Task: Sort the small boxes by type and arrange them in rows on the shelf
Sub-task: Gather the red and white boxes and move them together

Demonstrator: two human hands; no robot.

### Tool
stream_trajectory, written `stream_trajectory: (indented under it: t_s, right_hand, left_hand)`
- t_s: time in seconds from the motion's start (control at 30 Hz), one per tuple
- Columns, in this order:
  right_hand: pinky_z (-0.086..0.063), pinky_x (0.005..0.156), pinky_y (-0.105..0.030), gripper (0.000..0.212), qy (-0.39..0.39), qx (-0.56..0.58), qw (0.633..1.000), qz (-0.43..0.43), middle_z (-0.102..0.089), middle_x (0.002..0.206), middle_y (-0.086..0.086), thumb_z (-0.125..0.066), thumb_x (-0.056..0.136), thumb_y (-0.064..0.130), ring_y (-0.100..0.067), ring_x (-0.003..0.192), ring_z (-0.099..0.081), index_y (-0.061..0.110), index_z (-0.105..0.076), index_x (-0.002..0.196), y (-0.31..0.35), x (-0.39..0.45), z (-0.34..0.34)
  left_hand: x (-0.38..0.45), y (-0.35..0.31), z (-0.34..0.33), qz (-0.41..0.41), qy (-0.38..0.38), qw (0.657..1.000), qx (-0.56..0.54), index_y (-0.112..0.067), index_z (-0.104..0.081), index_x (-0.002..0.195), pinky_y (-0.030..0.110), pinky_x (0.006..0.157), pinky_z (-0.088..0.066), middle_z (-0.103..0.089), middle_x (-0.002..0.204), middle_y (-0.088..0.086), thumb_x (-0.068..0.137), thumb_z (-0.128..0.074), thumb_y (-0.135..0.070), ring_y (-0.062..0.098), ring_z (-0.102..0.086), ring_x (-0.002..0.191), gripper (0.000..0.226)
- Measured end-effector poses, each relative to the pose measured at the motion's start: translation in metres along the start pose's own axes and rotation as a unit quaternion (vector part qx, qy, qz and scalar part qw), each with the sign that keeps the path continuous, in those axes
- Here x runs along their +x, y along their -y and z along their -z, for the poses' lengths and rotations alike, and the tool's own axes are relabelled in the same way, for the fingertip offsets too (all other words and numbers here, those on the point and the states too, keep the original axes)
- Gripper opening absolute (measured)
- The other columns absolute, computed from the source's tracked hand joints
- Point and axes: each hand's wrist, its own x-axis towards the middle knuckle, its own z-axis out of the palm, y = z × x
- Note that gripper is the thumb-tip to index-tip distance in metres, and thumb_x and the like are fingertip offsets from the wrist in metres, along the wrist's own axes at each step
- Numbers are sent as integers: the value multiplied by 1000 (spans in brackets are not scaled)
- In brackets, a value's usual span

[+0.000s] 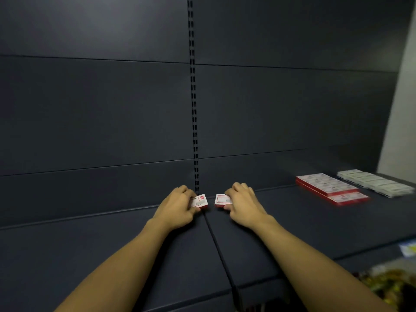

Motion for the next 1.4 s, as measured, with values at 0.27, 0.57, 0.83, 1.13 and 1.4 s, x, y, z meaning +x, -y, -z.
stream_trajectory:
  t_s: [0.27,0.57,0.83,1.13,1.4]
  right_hand:
    - [-35,98,-34,39,49,-137,983,-110,-49,124,-7,-64,87,29,-26,115,-43,11,-54,120,-34,-71,59]
    - [-37,104,-38,44,75,-200,952,-218,-50,131,-12,-63,87,30,-30,121,-45,9,-54,125,-97,-125,123]
    - [-36,104,-38,51,65,-224,945,-228,-49,135,-11,-63,89,33,-29,124,-45,11,-50,132,-143,-163,156]
    - [-38,106,-39,55,55,-212,952,-212,-51,134,-10,-67,89,36,-28,124,-46,11,-51,134,-194,-203,196]
    - [-39,101,-38,47,52,-224,957,-174,-53,129,-9,-66,88,35,-26,119,-49,12,-54,127,-240,-240,228]
  left_hand:
    - [22,-72,-6,-143,41,983,106,-17,-57,126,33,86,-48,-51,118,-1,92,-59,-47,20,-51,110,46]
    - [35,-136,-21,-172,51,980,92,-16,-56,127,31,83,-47,-50,118,0,94,-60,-46,19,-50,109,45]
    - [42,-193,-31,-158,54,983,78,-16,-57,130,32,88,-49,-51,119,0,95,-59,-46,19,-52,110,46]
    - [36,-271,-45,-144,39,986,78,-16,-59,128,34,88,-48,-52,118,0,94,-61,-44,21,-53,109,44]
    - [37,-334,-70,-112,24,993,40,-17,-59,125,36,91,-49,-51,117,-2,92,-64,-38,19,-51,112,39]
